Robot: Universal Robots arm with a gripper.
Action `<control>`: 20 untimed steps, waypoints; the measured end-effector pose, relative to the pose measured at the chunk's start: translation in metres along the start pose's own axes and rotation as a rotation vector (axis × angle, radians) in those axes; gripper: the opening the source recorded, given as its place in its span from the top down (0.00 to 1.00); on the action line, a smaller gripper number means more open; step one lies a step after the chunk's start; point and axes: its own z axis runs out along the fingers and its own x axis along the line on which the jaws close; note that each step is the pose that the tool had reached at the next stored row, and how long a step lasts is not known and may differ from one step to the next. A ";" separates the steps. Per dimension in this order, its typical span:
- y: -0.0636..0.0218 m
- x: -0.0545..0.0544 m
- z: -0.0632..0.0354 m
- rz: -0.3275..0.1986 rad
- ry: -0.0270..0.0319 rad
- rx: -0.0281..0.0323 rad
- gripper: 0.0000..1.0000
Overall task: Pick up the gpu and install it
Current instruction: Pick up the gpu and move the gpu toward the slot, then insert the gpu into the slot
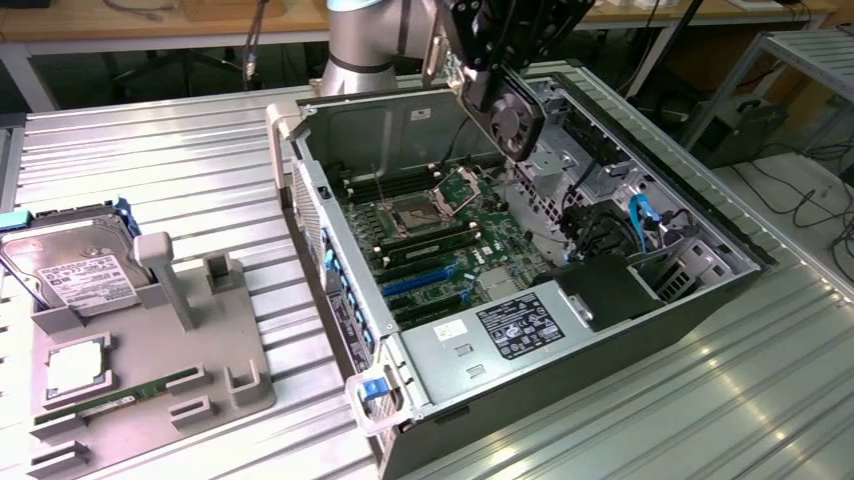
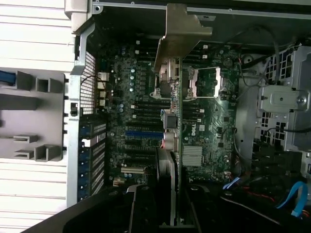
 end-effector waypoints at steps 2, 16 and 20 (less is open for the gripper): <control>-0.0005 -0.008 0.0007 0.000 -0.0020 0.0000 0.73; -0.0011 -0.017 0.0017 0.000 -0.0042 0.0002 0.73; -0.0011 -0.017 0.0017 -0.003 -0.0042 0.0001 0.73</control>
